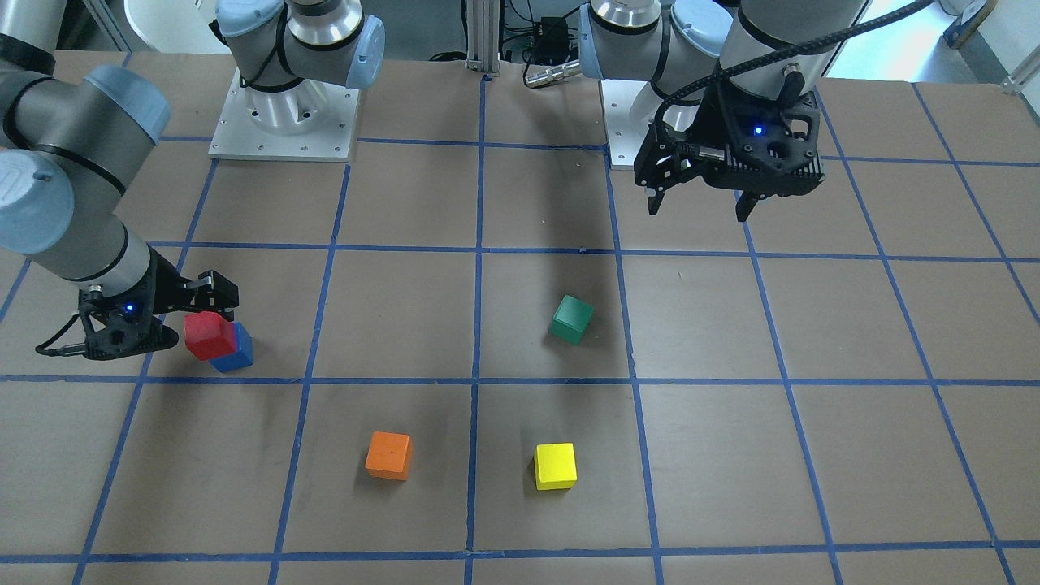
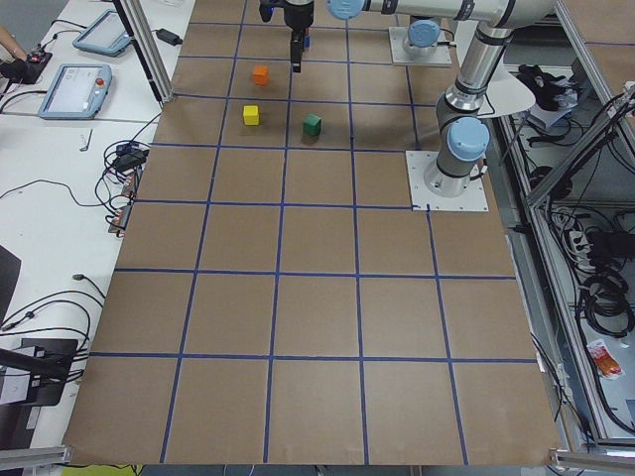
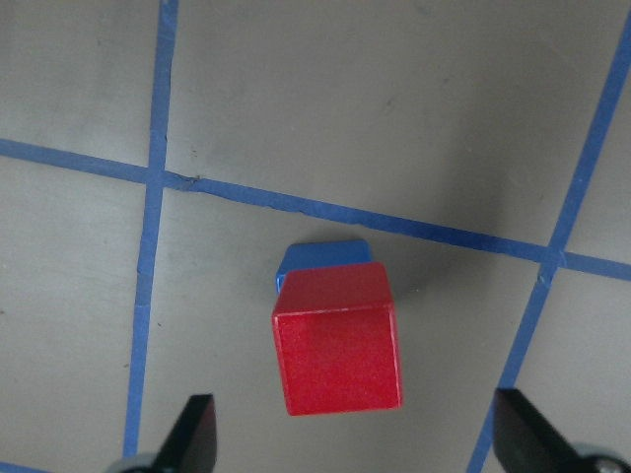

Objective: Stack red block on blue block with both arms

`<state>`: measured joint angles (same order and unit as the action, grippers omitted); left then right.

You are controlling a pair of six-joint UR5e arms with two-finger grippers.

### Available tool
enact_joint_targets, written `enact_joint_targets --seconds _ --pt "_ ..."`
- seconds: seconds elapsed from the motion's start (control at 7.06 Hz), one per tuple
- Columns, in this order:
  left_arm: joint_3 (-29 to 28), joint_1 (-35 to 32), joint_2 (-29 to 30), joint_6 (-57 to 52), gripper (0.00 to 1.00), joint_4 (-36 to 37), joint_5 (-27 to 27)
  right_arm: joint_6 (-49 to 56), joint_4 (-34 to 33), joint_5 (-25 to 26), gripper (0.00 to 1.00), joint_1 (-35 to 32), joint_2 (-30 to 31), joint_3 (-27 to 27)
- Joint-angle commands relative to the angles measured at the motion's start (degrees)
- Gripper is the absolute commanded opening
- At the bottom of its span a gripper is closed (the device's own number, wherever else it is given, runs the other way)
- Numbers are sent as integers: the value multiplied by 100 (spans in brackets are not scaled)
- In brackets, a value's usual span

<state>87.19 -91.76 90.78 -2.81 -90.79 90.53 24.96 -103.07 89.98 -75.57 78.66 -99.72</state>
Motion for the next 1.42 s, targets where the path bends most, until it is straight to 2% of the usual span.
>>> enact_joint_targets --seconds 0.0,0.14,0.42,0.71,1.28 --pt "0 0 -7 0 100 0 0 -438 1206 2 100 -176 341 828" --pt "0 0 -7 9 100 0 0 -1118 1567 2 100 -543 587 1057" --pt "0 0 1 0 100 0 0 -1940 1677 -6 100 -1396 677 1139" --pt "0 0 1 -9 100 0 0 -2390 1571 -15 100 -1540 677 1148" --pt "9 0 -25 -9 100 0 -9 -2426 1536 11 100 -1549 888 1042"
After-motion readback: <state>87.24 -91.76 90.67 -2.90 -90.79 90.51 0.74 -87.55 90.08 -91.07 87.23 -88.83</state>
